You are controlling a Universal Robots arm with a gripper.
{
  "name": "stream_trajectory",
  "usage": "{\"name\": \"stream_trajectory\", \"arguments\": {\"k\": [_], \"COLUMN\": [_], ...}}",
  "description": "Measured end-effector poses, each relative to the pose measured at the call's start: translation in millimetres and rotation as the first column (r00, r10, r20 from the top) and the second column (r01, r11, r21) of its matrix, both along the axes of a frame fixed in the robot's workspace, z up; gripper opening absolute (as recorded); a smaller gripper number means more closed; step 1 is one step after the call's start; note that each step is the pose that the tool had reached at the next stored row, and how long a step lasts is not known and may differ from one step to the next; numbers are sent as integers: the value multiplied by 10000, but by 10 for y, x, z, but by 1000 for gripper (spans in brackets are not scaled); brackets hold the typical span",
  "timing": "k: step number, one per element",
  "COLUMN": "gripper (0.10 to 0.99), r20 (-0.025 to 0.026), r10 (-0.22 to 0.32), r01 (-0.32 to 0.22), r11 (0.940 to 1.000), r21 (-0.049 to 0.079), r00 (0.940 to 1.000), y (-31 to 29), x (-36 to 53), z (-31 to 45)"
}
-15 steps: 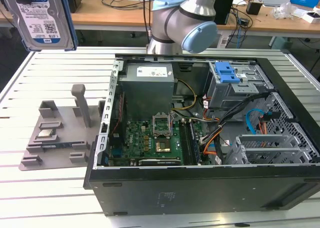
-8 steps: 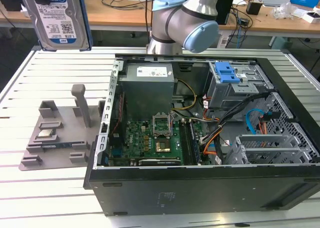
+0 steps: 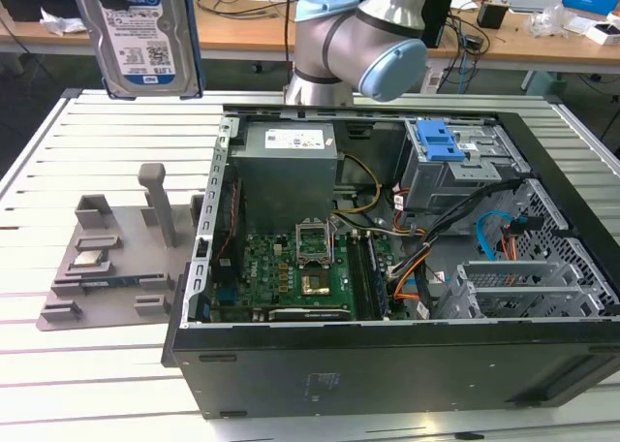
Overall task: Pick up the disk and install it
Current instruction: 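Pick up the disk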
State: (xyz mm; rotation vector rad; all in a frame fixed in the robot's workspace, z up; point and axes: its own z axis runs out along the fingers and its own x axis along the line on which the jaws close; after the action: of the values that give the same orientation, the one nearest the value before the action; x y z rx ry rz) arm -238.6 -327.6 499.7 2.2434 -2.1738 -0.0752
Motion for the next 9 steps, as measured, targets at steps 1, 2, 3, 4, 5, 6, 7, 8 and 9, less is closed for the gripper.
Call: {"name": "stream_trajectory", "arguments": {"k": [1, 2, 3, 4, 5, 6, 7, 8, 9], "gripper": [369, 369, 369, 369, 369, 369, 369, 369, 369], "r20": [0, 0, -2, -2, -3, -3, -3, -3, -3], "r10": [-1, -1, -1, 0, -2, -3, -1, 0, -1], "r01": [1, 1, 1, 0, 2, 3, 1, 0, 1], "r11": [10000, 10000, 10000, 10000, 10000, 10000, 10000, 10000, 10000], "r21": [0, 0, 0, 0, 0, -1, 1, 0, 0], "r00": [10000, 10000, 10000, 10000, 10000, 10000, 10000, 10000, 10000], "y": [1, 2, 2, 3, 3, 4, 4, 4, 5], "x": [35, 140, 185, 221, 262, 296, 351, 399, 429], "z": [0, 0, 0, 0, 0, 0, 0, 0, 0]}}
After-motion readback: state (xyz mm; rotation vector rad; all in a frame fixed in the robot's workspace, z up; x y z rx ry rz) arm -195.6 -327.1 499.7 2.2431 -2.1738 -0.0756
